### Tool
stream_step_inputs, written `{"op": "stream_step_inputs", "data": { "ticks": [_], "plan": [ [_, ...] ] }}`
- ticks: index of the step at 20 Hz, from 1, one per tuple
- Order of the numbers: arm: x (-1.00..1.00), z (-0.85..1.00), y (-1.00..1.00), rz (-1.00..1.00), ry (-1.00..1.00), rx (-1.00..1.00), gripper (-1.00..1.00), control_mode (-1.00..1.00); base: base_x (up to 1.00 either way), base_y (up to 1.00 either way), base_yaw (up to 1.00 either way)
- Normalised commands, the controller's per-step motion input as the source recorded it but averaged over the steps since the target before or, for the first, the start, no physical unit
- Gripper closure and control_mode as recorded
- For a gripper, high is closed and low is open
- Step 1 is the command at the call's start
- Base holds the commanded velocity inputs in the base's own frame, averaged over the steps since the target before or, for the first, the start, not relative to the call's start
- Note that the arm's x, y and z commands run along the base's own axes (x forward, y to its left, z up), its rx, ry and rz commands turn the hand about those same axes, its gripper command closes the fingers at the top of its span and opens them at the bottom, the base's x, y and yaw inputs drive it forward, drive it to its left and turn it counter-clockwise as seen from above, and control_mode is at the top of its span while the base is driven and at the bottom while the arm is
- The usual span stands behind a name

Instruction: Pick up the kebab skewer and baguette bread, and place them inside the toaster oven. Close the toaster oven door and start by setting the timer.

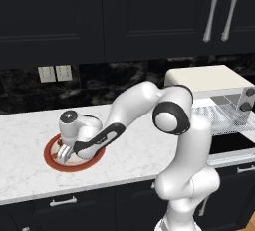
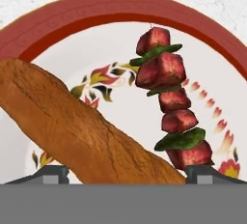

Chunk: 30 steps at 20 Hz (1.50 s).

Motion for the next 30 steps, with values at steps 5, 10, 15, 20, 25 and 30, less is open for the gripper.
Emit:
{"op": "stream_step_inputs", "data": {
  "ticks": [5, 10, 15, 20, 25, 30],
  "plan": [
    [-0.07, -0.56, 0.00, 0.19, 0.00, 0.00, -1.00, -1.00, 0.00, 0.00, 0.00],
    [-0.06, -0.42, -0.01, 0.12, 0.00, 0.03, -1.00, -1.00, 0.00, 0.00, 0.00],
    [-0.08, -0.10, 0.00, 0.02, -0.02, 0.00, -1.00, -1.00, 0.00, 0.00, 0.00],
    [-0.01, 0.00, -0.06, 0.00, -0.01, 0.00, 1.00, -1.00, 0.00, 0.00, 0.00],
    [-0.20, 0.06, -0.11, 0.00, -0.07, 0.01, 1.00, -1.00, 0.00, 0.00, 0.00],
    [-0.76, 0.78, -0.45, 0.00, -0.20, 0.03, 1.00, -1.00, 0.00, 0.00, 0.00]
  ]
}}
